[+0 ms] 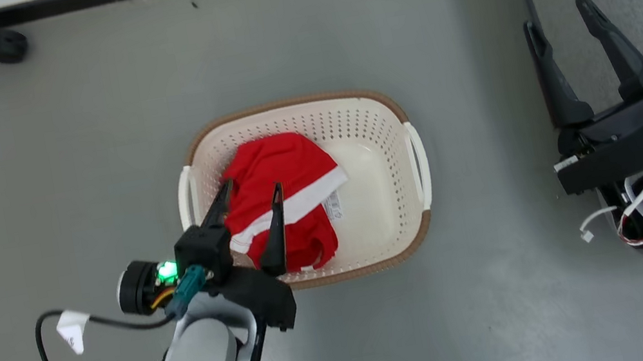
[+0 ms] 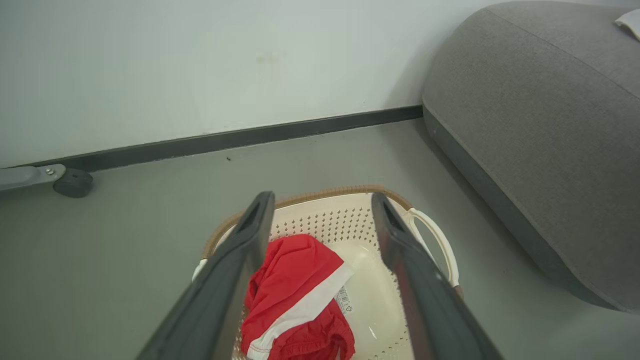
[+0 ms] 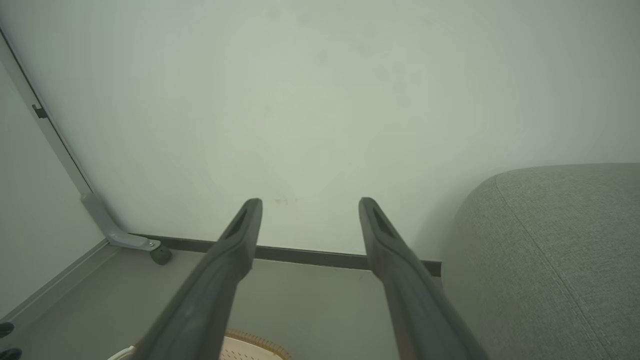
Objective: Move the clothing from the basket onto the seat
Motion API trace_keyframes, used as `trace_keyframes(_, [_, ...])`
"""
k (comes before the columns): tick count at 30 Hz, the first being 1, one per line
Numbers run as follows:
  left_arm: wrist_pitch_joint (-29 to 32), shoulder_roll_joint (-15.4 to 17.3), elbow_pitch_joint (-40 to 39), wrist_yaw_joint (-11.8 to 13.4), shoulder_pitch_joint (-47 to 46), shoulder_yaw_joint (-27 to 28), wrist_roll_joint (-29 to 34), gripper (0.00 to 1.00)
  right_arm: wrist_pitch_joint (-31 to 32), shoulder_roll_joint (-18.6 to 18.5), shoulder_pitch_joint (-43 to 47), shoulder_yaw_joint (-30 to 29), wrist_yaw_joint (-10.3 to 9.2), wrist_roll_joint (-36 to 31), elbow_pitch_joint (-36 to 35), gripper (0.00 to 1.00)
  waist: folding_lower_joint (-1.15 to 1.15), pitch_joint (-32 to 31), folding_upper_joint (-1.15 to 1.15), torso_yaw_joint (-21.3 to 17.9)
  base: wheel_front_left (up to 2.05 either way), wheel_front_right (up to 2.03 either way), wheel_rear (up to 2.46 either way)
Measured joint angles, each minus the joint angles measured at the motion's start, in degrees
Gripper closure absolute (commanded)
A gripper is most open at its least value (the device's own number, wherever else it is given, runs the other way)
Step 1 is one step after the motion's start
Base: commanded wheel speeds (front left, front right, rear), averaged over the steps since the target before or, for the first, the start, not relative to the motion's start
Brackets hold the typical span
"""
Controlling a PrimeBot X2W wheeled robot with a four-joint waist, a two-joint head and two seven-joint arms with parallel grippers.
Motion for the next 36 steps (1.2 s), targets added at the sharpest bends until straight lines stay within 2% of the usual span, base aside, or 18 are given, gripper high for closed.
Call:
trace_keyframes(11, [6.9, -0.2, 9.6, 0.2, -10.7, -3.0, 3.8, 0.00, -0.4, 1.9, -5.9, 1.7, 0.53, -0.4, -3.5, 0.00, 0.00, 9.1, 0.00, -3.4, 0.00, 0.00, 0.00])
trace_keyframes(17, [11.5, -0.1, 14.4, 2.0, -16.3, -3.5, 6.2, 0.00, -0.4, 2.9, -7.9, 2.6, 1.01, -0.5, -5.0, 0.00, -0.01, 13.3, 0.00, -5.4, 0.00, 0.00, 0.00])
trace_keyframes(28, [19.5, 2.7, 21.4, 5.1, -25.3, -4.5, 10.6, 0.00, -0.4, 5.1, -10.8, 3.2, 1.49, -0.5, -7.1, 0.00, -0.01, 20.5, 0.01, -9.1, 0.00, 0.00, 0.00])
trace_keyframes(36, [23.6, 5.4, 24.9, 6.2, -29.7, -4.6, 12.2, 0.00, -0.4, 6.3, -11.6, 4.1, 1.58, -0.4, -8.9, 0.00, -0.01, 24.9, 0.01, -11.9, 0.00, 0.00, 0.00])
